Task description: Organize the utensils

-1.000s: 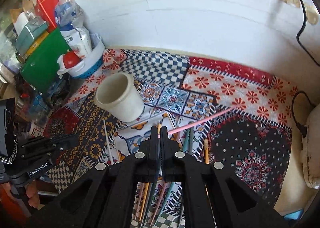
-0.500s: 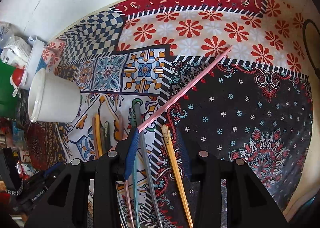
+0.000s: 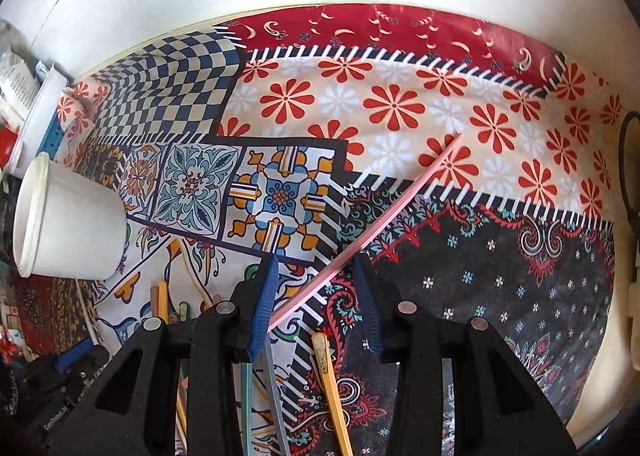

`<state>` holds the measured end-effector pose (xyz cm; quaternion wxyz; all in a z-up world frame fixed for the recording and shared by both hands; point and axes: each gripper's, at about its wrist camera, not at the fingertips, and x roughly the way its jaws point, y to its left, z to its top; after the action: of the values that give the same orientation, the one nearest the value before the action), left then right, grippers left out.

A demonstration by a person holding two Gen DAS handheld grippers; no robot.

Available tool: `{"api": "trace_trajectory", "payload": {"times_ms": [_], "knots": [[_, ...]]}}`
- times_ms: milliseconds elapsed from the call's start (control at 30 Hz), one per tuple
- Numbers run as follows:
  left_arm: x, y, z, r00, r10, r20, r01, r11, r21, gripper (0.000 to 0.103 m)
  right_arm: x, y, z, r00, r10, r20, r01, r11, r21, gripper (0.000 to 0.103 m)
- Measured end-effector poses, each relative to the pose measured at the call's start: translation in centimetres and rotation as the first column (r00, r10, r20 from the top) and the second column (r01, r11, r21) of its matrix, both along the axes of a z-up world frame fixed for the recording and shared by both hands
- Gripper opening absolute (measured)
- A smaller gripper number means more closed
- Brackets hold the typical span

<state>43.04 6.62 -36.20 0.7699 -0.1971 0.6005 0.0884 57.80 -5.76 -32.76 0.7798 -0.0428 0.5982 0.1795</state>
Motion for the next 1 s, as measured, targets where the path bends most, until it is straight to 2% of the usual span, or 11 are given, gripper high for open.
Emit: {"api": "trace_trajectory", "payload": {"times_ms": [33,67,133,167,300,567,733,1000], "knots": [[0.1,0.1,0.0,1.0,-0.006,-0.001,0.006,1.0,0.01,0.015,-0.1,0.6,0.0,1.0,0.023,0.017,-0.023,1.0,-0.013,0.023],[0.3,0.1,-0.1,1.0,-0.011,-0.007,0.011,1.0,0.017,0.009,-0.3,1.2,0.0,0.998,0.051,0.025,-0.051,0.999,-0.014,0.019],[0.2,0.7,-0.2,1.0,-0.017,-0.005,0.017,1.0,-0.019,0.007,-0.5,2.5,-0.1,0.994,0.112,0.014,-0.112,0.994,0.005,0.008],[0.2,1.0,-0.3,1.0,-0.016,-0.008,0.015,0.999,-0.037,0.005,-0.6,3.0,-0.2,0.991,0.131,0.01,-0.131,0.991,0.009,0.005],[-0.6,2.2,-0.4,0.999,-0.03,-0.025,0.028,0.998,-0.06,0.003,-1.1,4.3,0.1,0.984,0.18,0.003,-0.18,0.983,0.036,0.005],[-3.1,3.0,0.1,0.999,-0.029,-0.033,0.027,0.998,-0.059,0.003,-1.9,2.9,2.1,0.988,0.153,0.004,-0.152,0.981,0.122,0.005],[-5.5,4.3,2.8,0.999,0.0,0.038,0.002,1.0,-0.031,0.003,-3.0,0.9,4.6,0.99,0.136,0.048,-0.142,0.976,0.165,0.005],[-6.3,4.0,8.5,0.983,0.008,0.182,-0.016,0.999,0.041,0.003,-4.5,0.4,9.3,0.98,0.144,0.134,-0.173,0.955,0.243,0.005]]}}
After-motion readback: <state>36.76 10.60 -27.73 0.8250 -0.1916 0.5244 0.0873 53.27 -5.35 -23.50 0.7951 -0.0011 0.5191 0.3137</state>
